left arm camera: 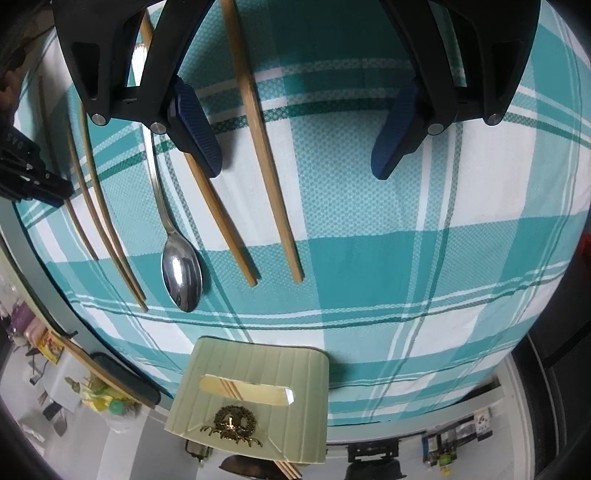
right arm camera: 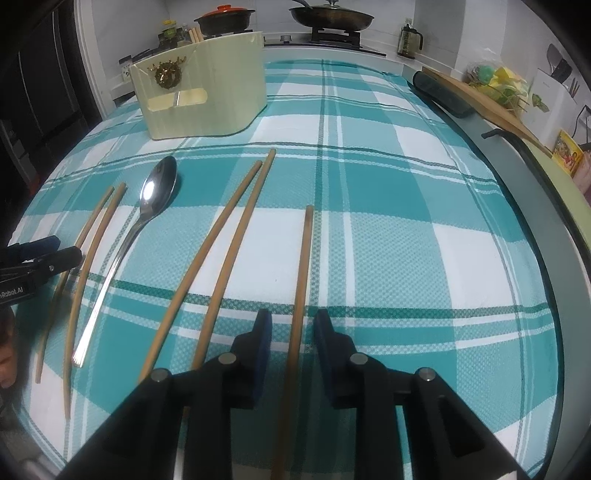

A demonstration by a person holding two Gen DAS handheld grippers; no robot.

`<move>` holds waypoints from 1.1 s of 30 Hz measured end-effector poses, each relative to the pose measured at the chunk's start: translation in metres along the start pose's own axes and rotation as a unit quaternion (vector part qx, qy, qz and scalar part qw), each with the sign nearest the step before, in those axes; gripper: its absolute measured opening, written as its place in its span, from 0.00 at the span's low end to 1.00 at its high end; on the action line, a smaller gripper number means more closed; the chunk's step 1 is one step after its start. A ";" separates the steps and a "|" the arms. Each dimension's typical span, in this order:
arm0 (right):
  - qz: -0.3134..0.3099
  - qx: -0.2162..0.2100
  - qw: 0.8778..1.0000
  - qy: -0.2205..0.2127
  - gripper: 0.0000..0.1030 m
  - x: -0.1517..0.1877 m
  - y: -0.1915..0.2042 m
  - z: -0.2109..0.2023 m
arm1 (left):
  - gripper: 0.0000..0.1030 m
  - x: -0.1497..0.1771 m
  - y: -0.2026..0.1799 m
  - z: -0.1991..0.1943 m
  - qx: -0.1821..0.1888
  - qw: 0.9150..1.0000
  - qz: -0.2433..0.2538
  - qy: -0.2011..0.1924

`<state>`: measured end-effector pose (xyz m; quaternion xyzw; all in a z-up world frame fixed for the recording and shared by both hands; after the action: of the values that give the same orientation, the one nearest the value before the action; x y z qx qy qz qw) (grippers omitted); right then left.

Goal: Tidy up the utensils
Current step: 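Lift the chopstick with the right tool while the left tool grasps another wooden chopstick, then carry both held chopsticks up and over to the cream holder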

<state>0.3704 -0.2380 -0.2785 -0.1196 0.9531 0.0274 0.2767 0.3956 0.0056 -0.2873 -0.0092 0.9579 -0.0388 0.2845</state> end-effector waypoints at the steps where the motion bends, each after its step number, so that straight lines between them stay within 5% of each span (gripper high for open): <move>1: -0.002 -0.001 1.000 0.000 0.24 -0.002 0.000 0.001 | 0.79 -0.003 0.000 0.002 -0.002 1.000 0.004 -0.001; 12: -0.011 -0.020 1.000 0.006 0.24 -0.039 -0.002 0.025 | 0.60 -0.036 0.001 0.022 -0.004 1.000 0.024 0.000; 15: -0.025 -0.014 0.999 0.015 0.24 -0.050 0.001 0.032 | 0.41 -0.042 -0.001 0.024 0.000 1.000 0.029 0.000; 17: -0.030 -0.011 0.999 0.018 0.21 -0.056 0.003 0.035 | 0.16 -0.045 -0.002 0.026 0.007 1.000 0.030 0.000; 18: -0.030 -0.011 0.999 0.018 0.15 -0.058 0.003 0.037 | 0.11 -0.046 -0.002 0.026 0.009 1.000 0.029 -0.001; 20: -0.026 -0.013 0.999 0.017 0.07 -0.062 0.002 0.040 | 0.07 -0.048 -0.001 0.027 0.021 1.000 0.020 -0.005; 25: -0.001 -0.037 0.999 0.004 0.06 -0.075 -0.002 0.045 | 0.05 -0.055 0.000 0.021 0.040 0.999 0.005 -0.026; 33: 0.047 -0.078 0.994 -0.053 0.06 -0.096 -0.012 0.009 | 0.05 -0.082 0.004 -0.043 0.060 0.992 -0.015 -0.107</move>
<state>0.4568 -0.2280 -0.2348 -0.0938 0.9367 0.1209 0.3149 0.4408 0.0157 -0.2067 -0.0110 0.9175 -0.0991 0.3851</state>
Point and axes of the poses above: each gripper's, at about its wrist camera, not at the fingertips, and z roughly the way its jaws point, y to its left, x to its underside, the point moved 8 cm from there along z, roughly the way its jaws point
